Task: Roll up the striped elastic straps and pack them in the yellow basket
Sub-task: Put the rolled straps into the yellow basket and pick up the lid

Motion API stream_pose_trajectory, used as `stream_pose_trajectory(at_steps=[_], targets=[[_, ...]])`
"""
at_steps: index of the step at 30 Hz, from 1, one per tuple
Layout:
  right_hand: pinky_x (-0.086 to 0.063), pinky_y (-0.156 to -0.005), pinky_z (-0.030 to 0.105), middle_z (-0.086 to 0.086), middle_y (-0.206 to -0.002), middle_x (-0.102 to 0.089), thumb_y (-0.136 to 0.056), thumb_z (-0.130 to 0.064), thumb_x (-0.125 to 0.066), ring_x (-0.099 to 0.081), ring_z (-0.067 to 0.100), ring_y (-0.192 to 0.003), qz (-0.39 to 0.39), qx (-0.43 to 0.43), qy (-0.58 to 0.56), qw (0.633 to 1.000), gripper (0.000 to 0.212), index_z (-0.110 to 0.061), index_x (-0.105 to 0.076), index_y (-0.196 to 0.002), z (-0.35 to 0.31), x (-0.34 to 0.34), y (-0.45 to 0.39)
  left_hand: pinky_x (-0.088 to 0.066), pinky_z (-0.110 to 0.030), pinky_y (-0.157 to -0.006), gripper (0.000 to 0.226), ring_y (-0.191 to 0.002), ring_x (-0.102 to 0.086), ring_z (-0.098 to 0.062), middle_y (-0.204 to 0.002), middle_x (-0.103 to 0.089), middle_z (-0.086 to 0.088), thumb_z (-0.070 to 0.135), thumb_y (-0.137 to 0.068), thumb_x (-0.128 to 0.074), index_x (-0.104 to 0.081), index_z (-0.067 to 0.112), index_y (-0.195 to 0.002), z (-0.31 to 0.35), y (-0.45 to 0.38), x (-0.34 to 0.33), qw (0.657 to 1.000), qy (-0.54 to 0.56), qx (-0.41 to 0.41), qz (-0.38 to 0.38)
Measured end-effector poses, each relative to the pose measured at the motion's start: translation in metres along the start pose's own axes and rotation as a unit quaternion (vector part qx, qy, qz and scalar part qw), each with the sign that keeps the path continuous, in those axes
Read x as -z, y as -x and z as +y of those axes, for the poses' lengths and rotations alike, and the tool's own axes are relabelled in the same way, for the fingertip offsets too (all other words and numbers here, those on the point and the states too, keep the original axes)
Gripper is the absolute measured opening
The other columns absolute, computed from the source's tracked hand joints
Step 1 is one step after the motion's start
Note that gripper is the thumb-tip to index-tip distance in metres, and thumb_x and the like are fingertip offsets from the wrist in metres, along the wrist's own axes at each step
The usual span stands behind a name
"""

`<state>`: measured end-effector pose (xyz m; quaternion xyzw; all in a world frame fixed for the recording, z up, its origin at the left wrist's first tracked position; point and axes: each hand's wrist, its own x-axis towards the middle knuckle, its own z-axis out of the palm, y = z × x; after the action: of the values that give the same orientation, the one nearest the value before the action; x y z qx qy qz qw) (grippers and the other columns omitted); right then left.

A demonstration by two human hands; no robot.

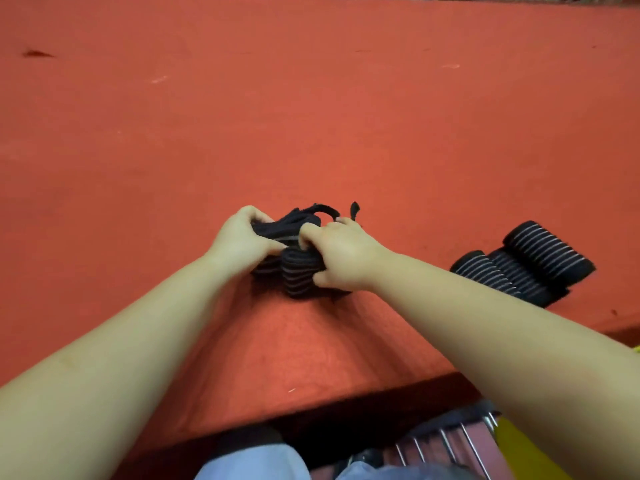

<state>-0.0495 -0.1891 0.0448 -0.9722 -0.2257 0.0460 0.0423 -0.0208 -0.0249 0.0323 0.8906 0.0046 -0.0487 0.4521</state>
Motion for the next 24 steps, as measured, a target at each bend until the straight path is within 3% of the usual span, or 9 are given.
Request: stream_pose_trajectory(at_steps=[2,5,11,15,19,24], targets=[[-0.031,-0.098,0.035,0.001,-0.104,-0.06,-0.078,-0.032,-0.068,-0.055,0.026,-0.108,-0.011,0.006,0.028,1.0,0.042,-0.019,-0.046,-0.112,-0.006,-0.004,-0.003,-0.046,-0.028,-0.069,0.039,-0.081,-0.058,-0.018,-0.09,-0.062,-0.001,0.005,-0.068,-0.076,-0.057,0.017,-0.099,-0.004,0.002,0.009,0.999,-0.036,-0.007,-0.025],[-0.042,-0.084,0.037,0.006,-0.118,-0.059,-0.079,-0.036,-0.069,-0.057,0.03,-0.109,-0.044,-0.012,0.07,0.996,0.051,-0.016,-0.044,-0.118,-0.007,-0.008,0.0,-0.048,-0.031,-0.087,0.05,-0.101,-0.061,-0.022,-0.11,-0.065,-0.005,0.009,-0.069,-0.075,-0.059,0.018,-0.115,-0.007,0.005,0.008,0.989,-0.136,-0.018,-0.06],[-0.044,-0.074,0.036,0.004,-0.12,-0.056,-0.084,-0.028,-0.065,-0.057,0.029,-0.108,-0.065,-0.007,0.087,0.994,0.046,-0.016,-0.043,-0.123,-0.012,-0.004,0.013,-0.042,-0.027,-0.079,0.041,-0.107,-0.059,-0.022,-0.11,-0.068,-0.001,0.032,-0.076,-0.072,-0.064,0.027,-0.116,-0.001,0.015,-0.001,0.98,-0.189,-0.041,-0.039],[-0.046,-0.078,0.037,0.002,-0.122,-0.057,-0.084,-0.029,-0.066,-0.056,0.027,-0.111,-0.038,0.0,0.098,0.995,0.049,-0.02,-0.045,-0.128,-0.013,0.011,0.039,-0.043,-0.027,-0.083,0.046,-0.111,-0.059,-0.021,-0.115,-0.068,0.002,0.033,-0.076,-0.073,-0.061,0.035,-0.121,0.009,0.032,0.003,0.975,-0.208,-0.072,-0.03],[-0.043,-0.08,0.037,0.002,-0.123,-0.057,-0.089,-0.023,-0.058,-0.056,0.028,-0.111,0.005,0.003,0.162,0.987,0.039,-0.021,-0.048,-0.127,-0.013,0.034,0.076,-0.046,-0.03,-0.086,0.052,-0.112,-0.057,-0.021,-0.117,-0.067,0.003,0.032,-0.076,-0.072,-0.057,0.041,-0.124,0.039,0.059,0.002,0.968,-0.224,-0.11,-0.022],[-0.046,-0.083,0.039,0.002,-0.122,-0.057,-0.092,-0.024,-0.055,-0.056,0.028,-0.109,0.043,-0.008,0.201,0.979,0.034,-0.021,-0.048,-0.125,-0.004,0.062,0.144,-0.045,-0.03,-0.082,0.051,-0.11,-0.058,-0.023,-0.114,-0.067,0.003,0.027,-0.076,-0.066,-0.056,0.045,-0.123,0.097,0.102,-0.021,0.957,-0.214,-0.194,-0.009]])
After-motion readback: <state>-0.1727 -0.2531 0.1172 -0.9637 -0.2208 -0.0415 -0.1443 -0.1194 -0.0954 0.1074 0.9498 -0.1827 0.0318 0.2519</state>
